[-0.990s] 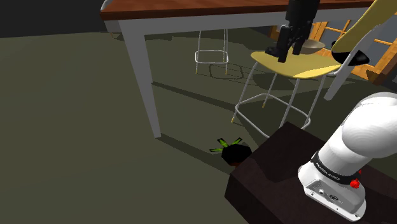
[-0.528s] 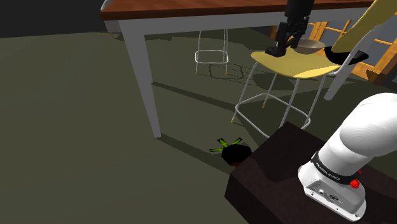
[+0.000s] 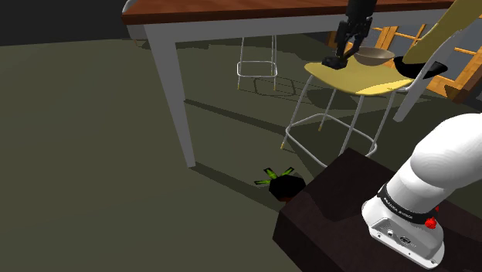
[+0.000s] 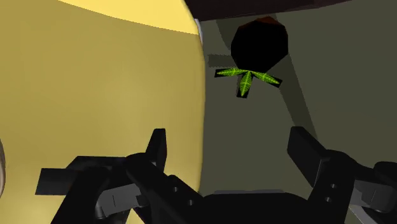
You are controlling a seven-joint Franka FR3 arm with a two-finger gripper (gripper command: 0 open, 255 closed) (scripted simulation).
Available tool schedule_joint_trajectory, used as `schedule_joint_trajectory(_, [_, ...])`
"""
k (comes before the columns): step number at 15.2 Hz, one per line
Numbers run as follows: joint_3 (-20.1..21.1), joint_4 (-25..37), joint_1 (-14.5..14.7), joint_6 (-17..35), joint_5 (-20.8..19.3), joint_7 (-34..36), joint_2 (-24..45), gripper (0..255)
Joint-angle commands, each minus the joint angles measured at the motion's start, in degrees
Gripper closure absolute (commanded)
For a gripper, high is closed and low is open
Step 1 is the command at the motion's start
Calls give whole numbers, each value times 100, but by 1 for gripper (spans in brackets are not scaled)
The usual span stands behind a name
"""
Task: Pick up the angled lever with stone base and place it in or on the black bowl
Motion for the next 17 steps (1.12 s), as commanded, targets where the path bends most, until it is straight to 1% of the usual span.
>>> schedule_joint_trajectory(1, [-224, 288, -60, 97, -11, -232, 340, 0])
schedule_joint_trajectory(6, [-715, 1051, -184, 272, 128, -761, 1206, 0])
schedule_joint_trajectory(11, [-1171, 1991, -353, 321, 480, -1343, 2189, 0])
schedule_joint_trajectory(12, [-1192, 2050, -370, 319, 507, -1377, 2248, 0])
schedule_joint_trajectory(17, [-1187, 1627, -375, 708, 491, -1365, 2213, 0])
